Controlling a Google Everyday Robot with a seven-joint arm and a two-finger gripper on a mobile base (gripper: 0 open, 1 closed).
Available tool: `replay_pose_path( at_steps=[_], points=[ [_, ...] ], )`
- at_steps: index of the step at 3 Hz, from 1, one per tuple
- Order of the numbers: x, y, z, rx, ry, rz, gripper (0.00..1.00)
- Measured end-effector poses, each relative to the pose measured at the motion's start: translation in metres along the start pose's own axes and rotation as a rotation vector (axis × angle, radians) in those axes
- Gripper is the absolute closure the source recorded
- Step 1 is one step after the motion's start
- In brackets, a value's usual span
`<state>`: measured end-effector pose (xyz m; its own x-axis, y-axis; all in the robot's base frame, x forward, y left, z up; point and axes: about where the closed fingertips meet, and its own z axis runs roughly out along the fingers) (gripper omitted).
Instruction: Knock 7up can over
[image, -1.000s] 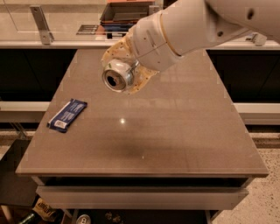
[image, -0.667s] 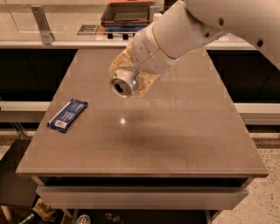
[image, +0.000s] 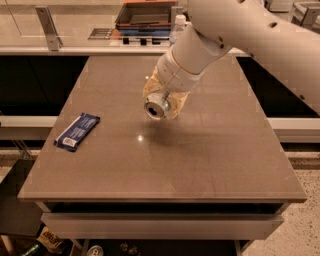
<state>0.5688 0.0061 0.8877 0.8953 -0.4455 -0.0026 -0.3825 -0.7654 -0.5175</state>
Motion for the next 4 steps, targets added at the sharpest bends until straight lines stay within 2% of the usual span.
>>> replay_pose_path(
  at_steps=[1, 2, 3, 4],
  points=[
    [0.020, 0.020, 0.017, -0.123, -0.032, 0.023, 1.00],
    [0.027, 0.031, 0.023, -0.210, -0.067, 0.028, 1.00],
    [0.029, 0.036, 0.026, -0.258, -0.087, 0.037, 0.84],
    [0.029, 0.036, 0.030, -0.300, -0.111, 0.047, 0.60]
  ],
)
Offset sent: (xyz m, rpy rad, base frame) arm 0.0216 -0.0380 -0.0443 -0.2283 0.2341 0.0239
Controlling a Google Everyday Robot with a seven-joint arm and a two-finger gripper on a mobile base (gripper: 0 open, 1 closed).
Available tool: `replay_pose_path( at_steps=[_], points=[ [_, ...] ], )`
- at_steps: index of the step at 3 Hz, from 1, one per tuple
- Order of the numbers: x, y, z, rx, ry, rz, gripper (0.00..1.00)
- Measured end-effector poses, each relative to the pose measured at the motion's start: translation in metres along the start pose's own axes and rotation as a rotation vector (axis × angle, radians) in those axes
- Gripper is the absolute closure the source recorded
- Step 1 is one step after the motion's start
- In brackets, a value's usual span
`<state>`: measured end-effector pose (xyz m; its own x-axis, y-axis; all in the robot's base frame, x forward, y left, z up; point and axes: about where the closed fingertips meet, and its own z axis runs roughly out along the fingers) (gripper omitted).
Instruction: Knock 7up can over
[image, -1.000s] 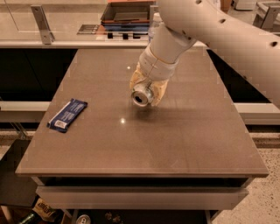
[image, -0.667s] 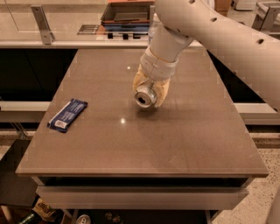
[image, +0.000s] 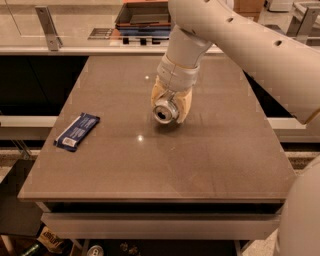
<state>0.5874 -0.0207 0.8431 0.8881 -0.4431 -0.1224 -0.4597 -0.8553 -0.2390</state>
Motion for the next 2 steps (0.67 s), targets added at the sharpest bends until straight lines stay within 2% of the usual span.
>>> replay_pose_path(
  at_steps=[1, 2],
  points=[
    [-0.0006, -0.0014, 0.0039, -0.016, -0.016, 0.009, 0.37],
    [0.0003, -0.0036, 0.0058, -0.010, -0.014, 0.008, 0.14]
  ],
)
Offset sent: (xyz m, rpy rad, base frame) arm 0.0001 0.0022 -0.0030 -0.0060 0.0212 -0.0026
